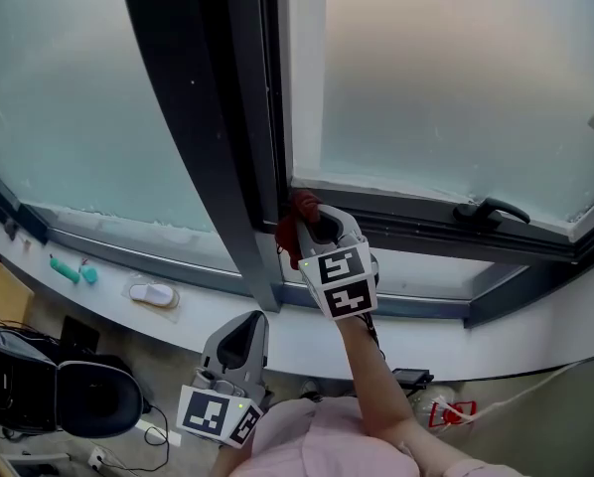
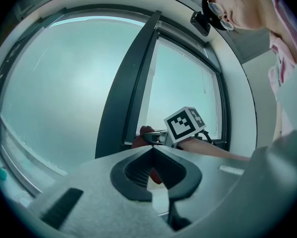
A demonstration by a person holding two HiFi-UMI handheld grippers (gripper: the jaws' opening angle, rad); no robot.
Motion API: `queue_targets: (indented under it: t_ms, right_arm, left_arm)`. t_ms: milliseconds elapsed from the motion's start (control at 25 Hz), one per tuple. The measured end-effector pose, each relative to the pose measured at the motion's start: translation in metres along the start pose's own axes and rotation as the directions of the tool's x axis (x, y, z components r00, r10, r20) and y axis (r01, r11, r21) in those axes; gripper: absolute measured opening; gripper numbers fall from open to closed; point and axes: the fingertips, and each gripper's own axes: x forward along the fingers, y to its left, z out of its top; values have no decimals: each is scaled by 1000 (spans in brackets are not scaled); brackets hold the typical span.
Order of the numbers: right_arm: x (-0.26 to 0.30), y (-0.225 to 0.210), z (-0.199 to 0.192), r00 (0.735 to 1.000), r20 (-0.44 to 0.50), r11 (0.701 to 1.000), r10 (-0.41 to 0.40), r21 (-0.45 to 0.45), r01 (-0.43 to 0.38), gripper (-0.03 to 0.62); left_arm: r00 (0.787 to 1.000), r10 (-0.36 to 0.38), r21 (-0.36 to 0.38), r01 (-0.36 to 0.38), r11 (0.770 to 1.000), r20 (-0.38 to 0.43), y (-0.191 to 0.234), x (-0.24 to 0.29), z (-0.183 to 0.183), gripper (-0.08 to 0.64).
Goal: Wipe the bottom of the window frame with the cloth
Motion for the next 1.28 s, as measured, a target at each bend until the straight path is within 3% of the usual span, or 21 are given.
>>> queue_targets:
  t_ms: [440, 840, 1080, 1280]
  right_arm:
    - [-33, -47, -17, 998, -18, 995, -65, 70, 66, 64]
    - [-55, -77, -27, 994, -23, 990, -111, 88, 112, 64]
    - [-72, -95, -32, 986, -54, 986, -160, 44, 162, 64]
    - [-88, -115, -41, 984, -59, 982, -167, 76, 172, 64]
  left_arm:
    - [998, -62, -2, 62, 998, -13, -25, 14, -5, 0]
    - [998, -67, 12, 68, 998, -15, -42, 19, -7, 0]
    - [996, -87, 14, 88, 996, -11, -58, 27, -7, 0]
    - [994, -111, 10, 111, 994, -8, -74, 34, -8, 0]
